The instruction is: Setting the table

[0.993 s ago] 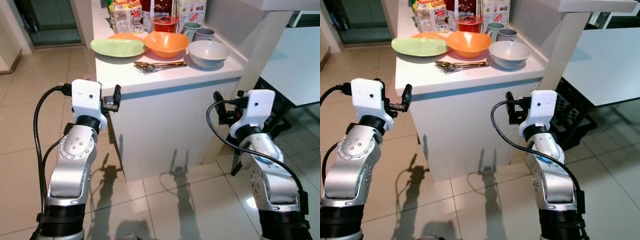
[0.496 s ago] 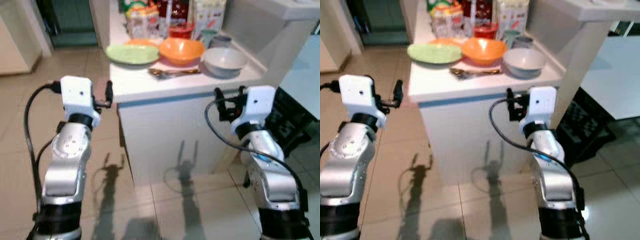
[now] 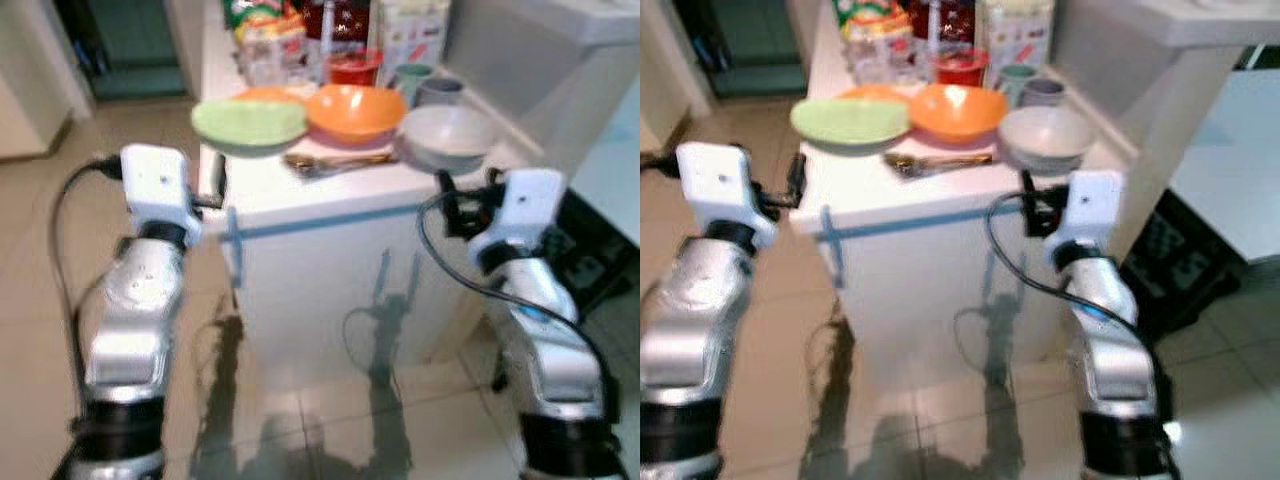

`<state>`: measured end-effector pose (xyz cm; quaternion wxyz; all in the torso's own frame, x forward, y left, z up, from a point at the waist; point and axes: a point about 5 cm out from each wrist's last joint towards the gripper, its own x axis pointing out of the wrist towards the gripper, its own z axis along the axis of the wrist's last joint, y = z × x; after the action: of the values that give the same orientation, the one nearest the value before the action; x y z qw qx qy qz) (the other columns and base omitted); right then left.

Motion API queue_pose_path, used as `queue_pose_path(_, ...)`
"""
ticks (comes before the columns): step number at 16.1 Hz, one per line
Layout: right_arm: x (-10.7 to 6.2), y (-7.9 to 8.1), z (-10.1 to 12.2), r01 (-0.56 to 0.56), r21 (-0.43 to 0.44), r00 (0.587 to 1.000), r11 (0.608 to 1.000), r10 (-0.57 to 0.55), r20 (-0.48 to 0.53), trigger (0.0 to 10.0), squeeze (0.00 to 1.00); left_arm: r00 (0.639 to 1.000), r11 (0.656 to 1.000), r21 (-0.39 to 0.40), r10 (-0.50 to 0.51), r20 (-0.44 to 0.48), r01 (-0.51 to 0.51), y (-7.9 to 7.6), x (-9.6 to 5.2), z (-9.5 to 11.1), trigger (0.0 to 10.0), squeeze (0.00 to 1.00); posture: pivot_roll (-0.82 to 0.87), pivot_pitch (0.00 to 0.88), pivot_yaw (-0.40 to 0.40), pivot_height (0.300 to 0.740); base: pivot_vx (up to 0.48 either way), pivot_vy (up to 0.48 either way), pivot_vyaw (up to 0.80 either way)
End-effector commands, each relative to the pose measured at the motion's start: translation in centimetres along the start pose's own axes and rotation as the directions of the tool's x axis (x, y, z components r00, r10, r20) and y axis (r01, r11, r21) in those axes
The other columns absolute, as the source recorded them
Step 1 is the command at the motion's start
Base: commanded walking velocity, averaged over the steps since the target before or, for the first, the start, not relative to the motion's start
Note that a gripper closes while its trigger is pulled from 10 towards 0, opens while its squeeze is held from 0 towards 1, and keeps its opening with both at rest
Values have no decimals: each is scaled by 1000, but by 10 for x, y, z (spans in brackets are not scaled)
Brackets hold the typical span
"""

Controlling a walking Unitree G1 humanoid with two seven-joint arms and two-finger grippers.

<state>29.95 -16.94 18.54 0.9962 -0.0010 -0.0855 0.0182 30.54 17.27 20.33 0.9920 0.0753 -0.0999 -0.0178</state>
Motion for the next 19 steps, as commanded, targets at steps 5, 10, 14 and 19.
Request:
queue_pose_path(5,2,6,6,-24,32,999,999,24,27,10000,0,999,1000,14,24,27,-24,10,2,6,10000,0,49,0,3,740,403,0,-104)
queue_pose_path(10,2,12,3,-107,-12,994,994,107,3,10000,0,999,999,21,41,22,-41,15,2,6,10000,0,51,0,4,740,406,0,-110)
queue_pose_path(14,0,12,5,-120,6,993,993,119,12,10000,0,998,998,18,57,17,-57,22,1,7,10000,0,56,0,3,740,404,0,0)
queue_pose_path(19,-9,14,10,-176,21,984,984,175,41,10000,0,997,994,-84,69,-20,-71,32,4,10,10000,0,51,0,14,740,77,0,0)
